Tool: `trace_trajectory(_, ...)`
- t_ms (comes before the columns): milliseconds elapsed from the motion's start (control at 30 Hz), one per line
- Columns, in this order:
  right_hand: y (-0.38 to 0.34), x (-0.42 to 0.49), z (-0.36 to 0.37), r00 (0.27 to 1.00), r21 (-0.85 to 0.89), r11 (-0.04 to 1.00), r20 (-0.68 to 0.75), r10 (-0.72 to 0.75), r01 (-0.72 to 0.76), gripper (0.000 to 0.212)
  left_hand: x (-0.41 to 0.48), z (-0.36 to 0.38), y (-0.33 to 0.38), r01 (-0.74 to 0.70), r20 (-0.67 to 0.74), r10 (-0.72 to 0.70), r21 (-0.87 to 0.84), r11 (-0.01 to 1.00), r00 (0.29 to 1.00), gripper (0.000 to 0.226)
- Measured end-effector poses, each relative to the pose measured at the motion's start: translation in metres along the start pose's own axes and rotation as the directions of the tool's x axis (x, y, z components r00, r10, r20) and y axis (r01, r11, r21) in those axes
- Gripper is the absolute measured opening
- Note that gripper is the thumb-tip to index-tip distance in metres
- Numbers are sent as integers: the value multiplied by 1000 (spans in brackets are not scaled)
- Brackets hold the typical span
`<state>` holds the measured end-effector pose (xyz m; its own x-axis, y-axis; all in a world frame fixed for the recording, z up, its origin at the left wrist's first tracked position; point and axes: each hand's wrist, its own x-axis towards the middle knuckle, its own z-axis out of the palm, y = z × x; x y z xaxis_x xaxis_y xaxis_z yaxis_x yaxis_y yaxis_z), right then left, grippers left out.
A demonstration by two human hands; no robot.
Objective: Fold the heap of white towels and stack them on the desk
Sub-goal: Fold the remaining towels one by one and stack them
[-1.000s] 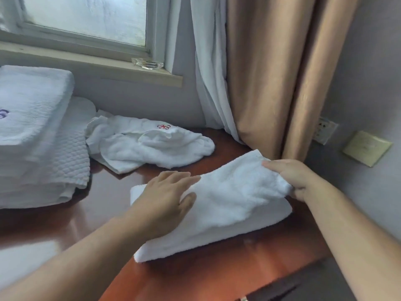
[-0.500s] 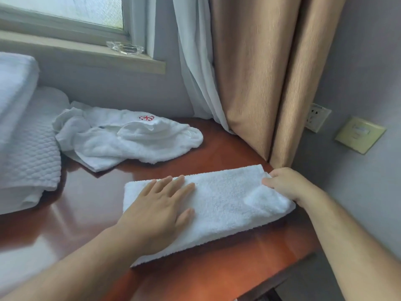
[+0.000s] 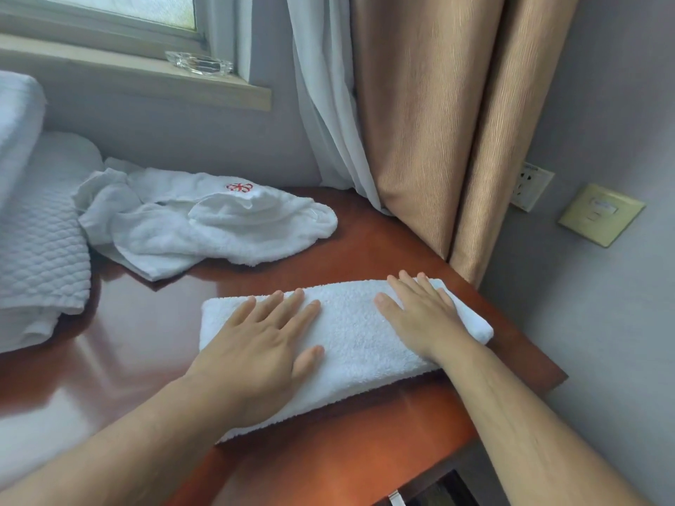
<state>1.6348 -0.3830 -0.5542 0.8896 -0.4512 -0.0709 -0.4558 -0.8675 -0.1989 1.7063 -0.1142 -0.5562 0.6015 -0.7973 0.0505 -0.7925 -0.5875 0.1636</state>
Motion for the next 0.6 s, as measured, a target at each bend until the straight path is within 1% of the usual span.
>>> trace_trajectory(67, -1, 1, 0, 1000, -17, 1000, 11, -2, 2, 79, -2, 1, -2, -7, 30, 7, 12, 1000, 1000, 74)
trace_trajectory(133, -3, 0, 2, 1000, -26, 1000, 14, -3, 4, 81, -4, 0, -4, -25, 29, 25, -11, 1000, 999, 72)
trace_trajectory(167, -5, -1, 3, 1000, -29, 1000, -9, -10, 10, 79, -6, -1, -6, -44, 6, 44, -40, 998, 999, 69)
trace_trajectory(200, -7, -3, 5, 998, -26, 999, -62, -27, 25, 74, -8, -3, -9, -70, -38, 66, -94, 993, 997, 64)
trace_trajectory(233, -9, -6, 6, 986, -10, 998, -156, -56, 55, 65, -13, -4, -13, -85, -108, 65, -197, 977, 992, 54)
trace_trajectory(267, -12, -10, 6, 954, 9, 995, -284, -97, 104, 54, -19, -5, -20, -86, -185, 26, -326, 941, 982, 42)
trace_trajectory(300, -15, -14, 6, 899, 14, 987, -414, -140, 160, 40, -27, -4, -27, -65, -251, -51, -435, 898, 967, 34)
trace_trajectory(333, -18, -18, 7, 836, 2, 978, -519, -178, 210, 29, -35, -3, -35, -20, -296, -152, -508, 861, 943, 30)
trace_trajectory(367, -23, -23, 7, 779, -16, 967, -588, -215, 255, 21, -41, -2, -43, 58, -316, -272, -550, 833, 909, 29)
trace_trajectory(400, -29, -27, 8, 744, -20, 954, -621, -246, 299, 18, -46, -1, -50, 159, -308, -402, -588, 793, 862, 31)
trace_trajectory(433, -39, -31, 9, 738, 9, 938, -620, -267, 347, 17, -50, -4, -55, 265, -269, -528, -634, 727, 805, 38)
trace_trajectory(467, -52, -35, 10, 759, 70, 922, -593, -270, 382, 16, -51, -8, -58, 356, -203, -626, -675, 647, 753, 47)
trace_trajectory(500, -66, -38, 12, 790, 142, 903, -551, -269, 406, 15, -51, -14, -59, 424, -132, -679, -692, 585, 722, 57)
trace_trajectory(533, -80, -41, 15, 815, 199, 883, -510, -276, 424, 15, -51, -20, -59, 473, -61, -695, -690, 548, 716, 65)
trace_trajectory(567, -92, -44, 19, 830, 228, 870, -475, -293, 438, 16, -51, -26, -59, 502, 16, -690, -697, 512, 724, 70)
trace_trajectory(600, -101, -47, 23, 835, 227, 864, -451, -316, 450, 18, -51, -32, -58, 522, 103, -668, -715, 466, 737, 71)
